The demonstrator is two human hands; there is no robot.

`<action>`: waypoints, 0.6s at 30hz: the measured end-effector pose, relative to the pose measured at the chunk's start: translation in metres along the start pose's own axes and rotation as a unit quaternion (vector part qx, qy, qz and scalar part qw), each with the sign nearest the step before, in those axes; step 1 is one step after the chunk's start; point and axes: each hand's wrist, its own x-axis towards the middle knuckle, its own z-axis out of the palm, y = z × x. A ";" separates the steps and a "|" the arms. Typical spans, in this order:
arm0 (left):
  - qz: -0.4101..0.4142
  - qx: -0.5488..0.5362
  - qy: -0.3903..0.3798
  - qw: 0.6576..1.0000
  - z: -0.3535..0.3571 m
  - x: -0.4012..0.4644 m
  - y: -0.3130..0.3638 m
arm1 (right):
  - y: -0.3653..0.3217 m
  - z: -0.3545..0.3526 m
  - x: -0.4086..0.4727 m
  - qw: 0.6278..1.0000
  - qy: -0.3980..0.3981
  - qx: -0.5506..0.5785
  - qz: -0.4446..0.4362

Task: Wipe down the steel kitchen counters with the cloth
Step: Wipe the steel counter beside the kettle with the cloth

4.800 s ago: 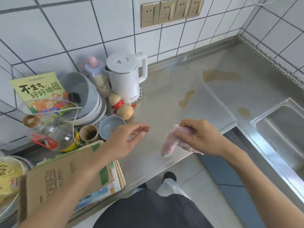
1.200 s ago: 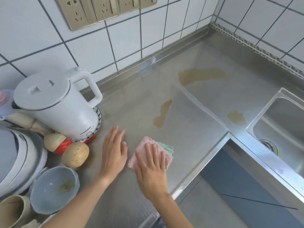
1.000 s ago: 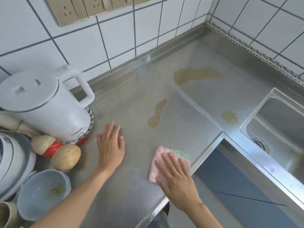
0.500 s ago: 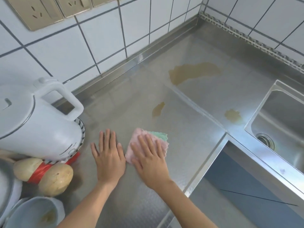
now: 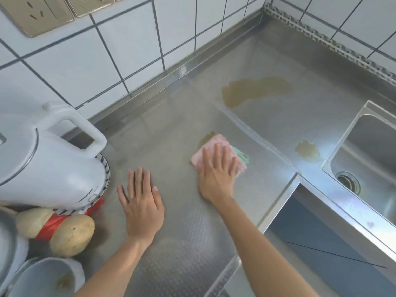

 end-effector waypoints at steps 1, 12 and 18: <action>0.000 -0.002 -0.001 1.000 -0.001 0.000 0.000 | -0.017 0.006 -0.004 0.999 0.001 -0.008 -0.044; 0.010 -0.020 -0.031 0.999 -0.009 0.018 0.011 | 0.087 -0.014 -0.091 0.955 -0.056 -0.084 -0.280; -0.015 -0.007 -0.064 0.998 0.000 0.049 0.038 | 0.091 -0.045 0.016 0.990 -0.038 -0.050 -0.123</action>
